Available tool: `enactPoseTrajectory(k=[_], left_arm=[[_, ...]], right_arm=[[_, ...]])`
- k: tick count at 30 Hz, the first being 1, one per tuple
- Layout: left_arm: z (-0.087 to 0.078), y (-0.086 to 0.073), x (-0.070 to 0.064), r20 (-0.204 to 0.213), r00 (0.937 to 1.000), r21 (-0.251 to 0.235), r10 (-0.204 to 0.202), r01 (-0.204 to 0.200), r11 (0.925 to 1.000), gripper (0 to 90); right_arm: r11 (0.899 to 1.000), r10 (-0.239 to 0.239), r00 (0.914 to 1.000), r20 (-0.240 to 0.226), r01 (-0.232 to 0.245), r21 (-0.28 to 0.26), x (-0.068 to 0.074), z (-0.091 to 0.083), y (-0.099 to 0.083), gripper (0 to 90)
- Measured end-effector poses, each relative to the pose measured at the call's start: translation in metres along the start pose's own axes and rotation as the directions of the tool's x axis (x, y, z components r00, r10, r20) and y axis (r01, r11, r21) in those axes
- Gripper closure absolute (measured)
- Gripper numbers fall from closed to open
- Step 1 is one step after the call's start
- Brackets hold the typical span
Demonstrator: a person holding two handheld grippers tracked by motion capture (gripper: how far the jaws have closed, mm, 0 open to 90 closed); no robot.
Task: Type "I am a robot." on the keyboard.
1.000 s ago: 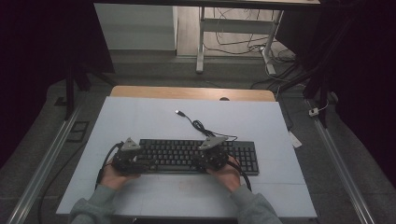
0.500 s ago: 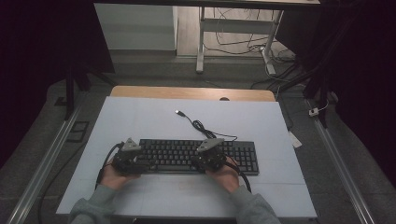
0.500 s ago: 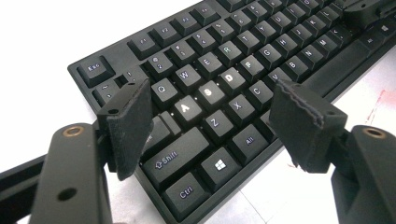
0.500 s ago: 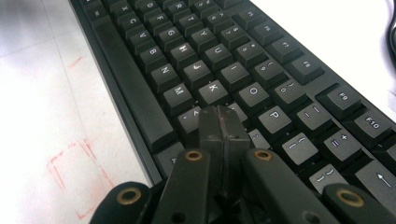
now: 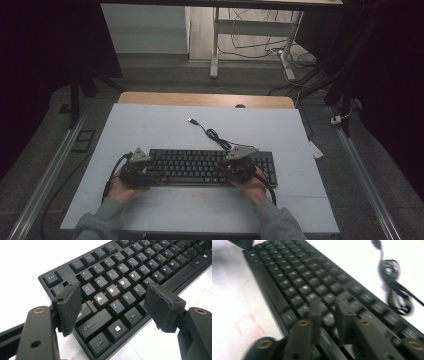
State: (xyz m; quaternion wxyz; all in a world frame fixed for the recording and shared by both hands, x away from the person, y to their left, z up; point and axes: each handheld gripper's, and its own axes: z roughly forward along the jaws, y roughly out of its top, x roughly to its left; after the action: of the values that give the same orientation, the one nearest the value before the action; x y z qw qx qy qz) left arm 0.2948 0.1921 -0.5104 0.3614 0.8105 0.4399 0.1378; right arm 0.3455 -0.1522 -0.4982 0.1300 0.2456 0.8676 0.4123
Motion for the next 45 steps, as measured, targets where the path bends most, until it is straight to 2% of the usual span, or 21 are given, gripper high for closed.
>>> enactPoseTrajectory(k=[2, 5, 7, 10, 16, 24, 30, 37, 40, 44, 45], left_arm=[[0.0, 0.0, 0.0, -0.001, 1.0, 0.003, 0.002, -0.002, 1.0, 29.9], [0.0, 0.0, 0.0, -0.003, 1.0, 0.004, 0.002, -0.002, 1.0, 29.8], [0.001, 0.0, -0.001, -0.005, 1.0, 0.004, 0.001, -0.001, 1.0, 29.7], [0.001, 0.0, -0.001, -0.008, 1.0, 0.005, 0.006, -0.006, 1.0, 29.6], [0.002, 0.0, -0.001, -0.009, 0.9999, 0.009, 0.008, -0.008, 0.9999, 29.4], [0.002, 0.0, -0.002, -0.013, 0.9998, 0.007, 0.013, -0.013, 0.9999, 29.2], [0.0, 0.0, -0.003, -0.019, 0.9997, -0.005, 0.013, -0.013, 0.9999, 29.1], [-0.003, -0.002, -0.004, -0.025, 0.9996, -0.014, 0.011, -0.011, 0.9998, 28.5], [-0.008, -0.006, -0.003, -0.028, 0.9996, -0.025, -0.001, 0.001, 0.9997, 28.7], [-0.015, -0.013, -0.003, -0.034, 0.9994, -0.035, -0.01, 0.009, 0.9993, 28.9], [-0.016, -0.016, -0.003, -0.035, 0.9993, -0.038, -0.013, 0.012, 0.9992, 28.9]], right_arm=[[1.0, 0.008, 0.9994, 0.033, -0.007, -0.011, -0.005, -0.006, -0.004, 62.0], [0.999, 0.028, 0.9973, 0.068, -0.025, -0.034, -0.014, -0.015, -0.01, 57.0], [0.999, 0.041, 0.9966, 0.072, -0.038, -0.037, -0.02, -0.02, -0.016, 55.2], [0.999, 0.031, 0.9966, 0.077, -0.029, -0.035, -0.022, -0.025, -0.02, 53.1], [0.998, 0.043, 0.9964, 0.073, -0.039, -0.055, -0.027, -0.031, -0.024, 51.6], [0.998, 0.037, 0.9968, 0.071, -0.033, -0.056, -0.025, -0.032, -0.024, 50.6], [0.997, 0.038, 0.9962, 0.079, -0.033, -0.071, -0.026, -0.04, -0.027, 50.2], [0.995, 0.06, 0.9934, 0.098, -0.051, -0.089, -0.032, -0.061, -0.04, 49.3], [0.994, 0.074, 0.9906, 0.115, -0.063, -0.094, -0.036, -0.072, -0.051, 48.8], [0.991, 0.106, 0.9827, 0.152, -0.091, -0.102, -0.042, -0.089, -0.068, 48.0], [0.99, 0.111, 0.9826, 0.149, -0.096, -0.107, -0.043, -0.093, -0.072, 47.9]])
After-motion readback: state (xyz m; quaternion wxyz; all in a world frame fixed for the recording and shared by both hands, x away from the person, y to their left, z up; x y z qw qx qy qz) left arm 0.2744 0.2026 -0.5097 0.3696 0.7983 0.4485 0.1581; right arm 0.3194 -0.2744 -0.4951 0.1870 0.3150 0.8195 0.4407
